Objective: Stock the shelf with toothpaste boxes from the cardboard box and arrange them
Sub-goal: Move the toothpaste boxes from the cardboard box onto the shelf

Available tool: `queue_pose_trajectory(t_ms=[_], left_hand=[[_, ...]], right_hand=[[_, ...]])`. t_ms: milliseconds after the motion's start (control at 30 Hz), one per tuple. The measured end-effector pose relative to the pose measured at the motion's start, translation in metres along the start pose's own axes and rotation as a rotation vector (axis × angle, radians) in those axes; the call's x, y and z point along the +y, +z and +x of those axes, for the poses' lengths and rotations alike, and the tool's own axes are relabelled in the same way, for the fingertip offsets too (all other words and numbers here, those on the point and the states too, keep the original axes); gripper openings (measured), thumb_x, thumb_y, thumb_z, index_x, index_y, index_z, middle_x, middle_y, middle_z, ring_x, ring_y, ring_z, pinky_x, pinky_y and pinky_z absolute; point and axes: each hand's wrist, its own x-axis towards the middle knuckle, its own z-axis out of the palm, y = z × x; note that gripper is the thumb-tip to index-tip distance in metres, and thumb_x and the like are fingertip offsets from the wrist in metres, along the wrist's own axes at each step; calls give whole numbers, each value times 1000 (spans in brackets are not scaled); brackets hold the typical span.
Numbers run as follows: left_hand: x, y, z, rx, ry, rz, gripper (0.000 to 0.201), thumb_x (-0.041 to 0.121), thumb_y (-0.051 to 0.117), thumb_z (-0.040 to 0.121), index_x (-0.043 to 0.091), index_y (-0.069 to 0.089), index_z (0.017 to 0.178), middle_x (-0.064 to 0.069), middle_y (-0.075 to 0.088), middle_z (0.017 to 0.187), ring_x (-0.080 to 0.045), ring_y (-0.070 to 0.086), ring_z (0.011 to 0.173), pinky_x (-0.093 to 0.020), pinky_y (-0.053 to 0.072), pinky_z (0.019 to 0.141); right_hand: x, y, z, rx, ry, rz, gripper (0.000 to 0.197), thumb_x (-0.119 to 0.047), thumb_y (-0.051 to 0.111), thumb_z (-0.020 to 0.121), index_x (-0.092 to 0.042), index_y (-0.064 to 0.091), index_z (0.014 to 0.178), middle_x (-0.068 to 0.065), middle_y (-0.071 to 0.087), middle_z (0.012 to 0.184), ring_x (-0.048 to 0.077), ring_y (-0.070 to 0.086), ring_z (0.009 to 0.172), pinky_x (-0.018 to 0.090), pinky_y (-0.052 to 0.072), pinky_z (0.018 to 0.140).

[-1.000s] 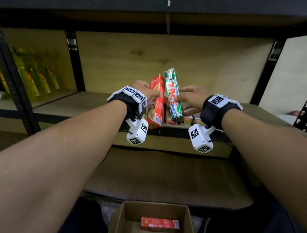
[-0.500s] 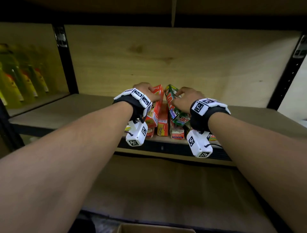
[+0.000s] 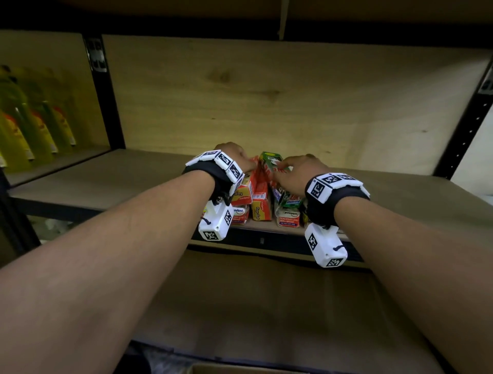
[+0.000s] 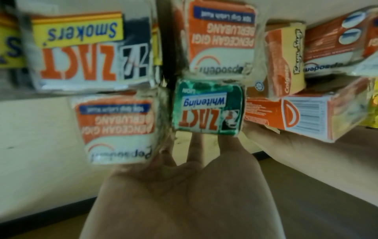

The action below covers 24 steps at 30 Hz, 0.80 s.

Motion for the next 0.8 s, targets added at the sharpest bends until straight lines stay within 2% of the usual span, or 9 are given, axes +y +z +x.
queue_pose_trajectory(t_ms=[100, 267, 400, 467, 533, 600, 667, 767, 800], left_hand=[[2, -5, -13, -9, 25, 22, 31, 45, 62, 88, 19, 74, 101, 2, 71, 103, -19, 64, 94, -24, 47, 73], [5, -15, -45, -26, 77, -18, 22, 33, 63, 87, 20, 76, 99, 2, 74, 100, -18, 68, 93, -30, 57, 85], [9, -24, -73, -31, 120, 21, 24, 35, 65, 88, 21, 77, 103, 8, 71, 105, -14, 65, 95, -25, 53, 79], [11, -29, -88, -24, 136, 18, 24, 37, 64, 89, 21, 77, 101, 8, 71, 103, -12, 65, 90, -23, 50, 71], [12, -33, -103, 3, 143, -8, 22, 36, 64, 90, 20, 77, 95, 7, 73, 94, -9, 62, 77, -21, 47, 65], [11, -32, -116, 20, 142, -79, 19, 34, 63, 90, 20, 77, 89, 6, 75, 85, -7, 59, 64, -20, 47, 60], [11, -26, -129, -1, 142, -153, 17, 32, 64, 89, 20, 75, 85, 4, 75, 77, -6, 58, 57, -19, 48, 57], [5, -6, -150, -122, 124, -226, 17, 32, 64, 89, 19, 74, 81, 1, 75, 73, -9, 57, 52, -13, 40, 43], [2, 1, -157, -174, 116, -233, 18, 33, 64, 90, 20, 74, 83, 2, 75, 74, -10, 58, 53, -12, 40, 41]], right_hand=[[0, -11, -13, 5, -53, 26, 29, -44, 53, 94, -28, 72, 109, 2, 68, 119, 21, 65, 78, 24, 49, 62], [0, -26, -39, 12, -69, 21, 23, -29, 56, 95, -22, 77, 100, -1, 72, 113, 18, 67, 89, 25, 53, 71], [2, -33, -65, 10, -77, 80, 19, -27, 59, 95, -23, 77, 97, -3, 72, 106, 14, 67, 89, 27, 57, 73], [3, -35, -79, 4, -80, 101, 18, -24, 58, 95, -24, 76, 96, -3, 72, 102, 11, 64, 79, 24, 53, 63], [5, -35, -93, -9, -76, 87, 19, -24, 57, 95, -26, 76, 96, -4, 72, 101, 7, 58, 68, 20, 44, 53], [8, -34, -106, -13, -67, 80, 17, -27, 59, 95, -29, 76, 93, -6, 71, 103, 7, 61, 74, 18, 41, 50], [12, -30, -119, -19, -58, 84, 17, -29, 60, 93, -30, 77, 92, -7, 72, 106, 11, 65, 87, 18, 46, 57], [22, -15, -136, -72, -59, 63, 20, -27, 58, 94, -30, 78, 94, -8, 71, 108, 13, 64, 100, 28, 53, 88], [25, -7, -141, -94, -57, 72, 21, -26, 58, 94, -31, 77, 93, -8, 72, 106, 13, 65, 98, 30, 54, 88]])
